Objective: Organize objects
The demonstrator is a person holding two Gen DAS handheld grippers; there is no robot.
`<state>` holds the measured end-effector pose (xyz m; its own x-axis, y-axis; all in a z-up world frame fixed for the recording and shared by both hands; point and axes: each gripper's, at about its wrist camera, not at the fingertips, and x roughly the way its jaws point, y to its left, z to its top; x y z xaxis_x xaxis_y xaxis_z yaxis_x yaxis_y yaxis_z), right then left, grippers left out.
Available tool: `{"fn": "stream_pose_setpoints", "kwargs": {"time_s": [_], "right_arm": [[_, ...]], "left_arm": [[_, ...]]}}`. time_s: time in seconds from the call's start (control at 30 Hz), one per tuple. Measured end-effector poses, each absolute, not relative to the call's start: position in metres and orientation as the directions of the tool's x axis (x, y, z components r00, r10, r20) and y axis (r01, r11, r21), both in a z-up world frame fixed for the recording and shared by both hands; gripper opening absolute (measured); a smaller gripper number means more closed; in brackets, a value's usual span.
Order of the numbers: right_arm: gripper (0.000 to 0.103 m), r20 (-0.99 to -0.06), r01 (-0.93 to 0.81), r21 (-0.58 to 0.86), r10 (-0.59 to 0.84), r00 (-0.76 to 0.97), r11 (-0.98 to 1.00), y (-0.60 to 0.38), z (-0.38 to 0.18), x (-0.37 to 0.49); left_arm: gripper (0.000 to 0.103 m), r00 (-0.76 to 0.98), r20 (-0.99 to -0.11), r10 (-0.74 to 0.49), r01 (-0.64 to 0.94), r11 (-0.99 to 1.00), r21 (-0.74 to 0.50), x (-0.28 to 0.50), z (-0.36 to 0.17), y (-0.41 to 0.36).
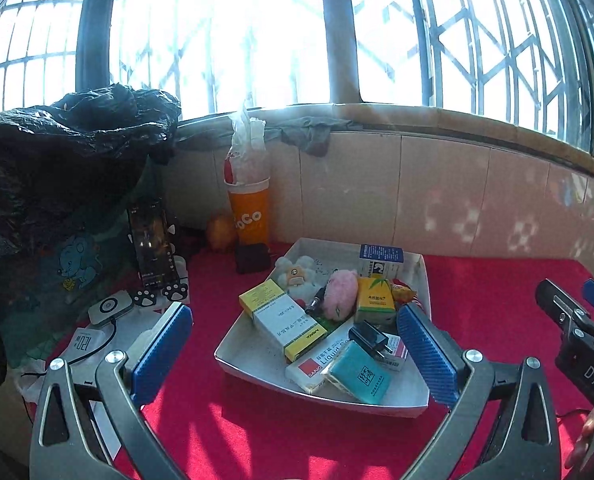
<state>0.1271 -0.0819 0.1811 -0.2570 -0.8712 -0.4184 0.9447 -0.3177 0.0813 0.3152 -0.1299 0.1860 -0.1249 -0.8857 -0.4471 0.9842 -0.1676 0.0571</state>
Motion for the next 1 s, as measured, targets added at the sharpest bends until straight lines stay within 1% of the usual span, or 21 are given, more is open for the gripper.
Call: {"fn": "stream_pose_setpoints", "kwargs": {"time_s": [0.6,0.7,0.9,1.0], "right_arm": [[0.082,-0.304,0.936,0.122,-0.911,-0.281,-0.329,-0.009,0.218,0.125],[0.082,-0.295,0.938,0.135,-0.917,-0.268,-0.318,0.0,0.221,0.125],[0.083,-0.284,0.942,0.122,-0.92,-0.269,-0.313,0.013,0.222,0.129],[0.083,-0.277,0.941,0.123,-0.921,-0.274,-0.317,0.021,0.224,0.129]], "left_arm": [[0.103,-0.201,-0.378,-0.904,0.969,-0.24,0.06,0.31,0.217,-0.069],[0.103,-0.213,-0.376,-0.902,0.967,-0.25,0.052,0.31,0.218,-0.062],[0.103,-0.202,-0.327,-0.923,0.973,-0.227,0.04,0.315,0.226,-0.045],[0.103,-0.206,-0.321,-0.925,0.974,-0.226,0.028,0.32,0.23,-0.039]]}}
